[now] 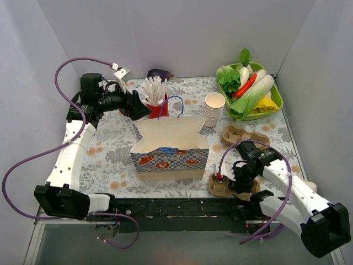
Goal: Pack the takeout coffee
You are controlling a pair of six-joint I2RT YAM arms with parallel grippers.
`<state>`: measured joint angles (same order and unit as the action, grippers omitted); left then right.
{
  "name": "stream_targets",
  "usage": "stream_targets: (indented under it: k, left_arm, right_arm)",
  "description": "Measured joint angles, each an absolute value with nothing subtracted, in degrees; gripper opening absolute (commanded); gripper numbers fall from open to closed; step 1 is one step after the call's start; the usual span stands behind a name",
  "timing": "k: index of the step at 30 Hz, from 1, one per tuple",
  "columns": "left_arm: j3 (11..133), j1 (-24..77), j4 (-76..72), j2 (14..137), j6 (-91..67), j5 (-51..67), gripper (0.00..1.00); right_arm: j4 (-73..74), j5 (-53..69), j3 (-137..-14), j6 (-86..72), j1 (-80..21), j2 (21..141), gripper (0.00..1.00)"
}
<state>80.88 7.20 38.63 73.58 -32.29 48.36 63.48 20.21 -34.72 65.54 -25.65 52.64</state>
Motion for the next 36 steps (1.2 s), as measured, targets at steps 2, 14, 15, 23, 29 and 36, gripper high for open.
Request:
stream_targets:
  k: [2, 14, 15, 23, 29, 36]
  left_arm:
    - [80.7, 7.2, 38.5, 73.6, -32.2, 48.4, 0.84]
    - [80.2, 6.9, 38.6, 73.4, -31.8, 47.7, 0.85]
    - [80.2, 6.9, 38.6, 73.4, -31.8, 47.7, 0.85]
    - [79.7, 6.9, 38.6, 73.1, -31.4, 47.3, 0.86]
    - [79.3, 6.9, 38.7, 72.8, -31.0, 47.1, 0.86]
    - [79.3, 6.9, 38.7, 72.8, -30.8, 46.9, 0.86]
  right_arm:
    - [63.3, 19.7, -34.7, 64.8, -26.3, 52.9, 0.55]
    - [60.7, 16.0, -34.7, 58.4, -30.7, 52.9, 0.52]
    - [60.4, 15.7, -34.7, 58.0, -31.1, 52.9, 0.52]
    - [57.9, 12.8, -34.7, 53.9, -35.1, 53.2, 0.53]
    - [57.1, 11.7, -34.7, 52.3, -35.8, 53.7, 0.45]
    - [56.6, 10.4, -34.7, 50.3, -36.1, 53.7, 0.40]
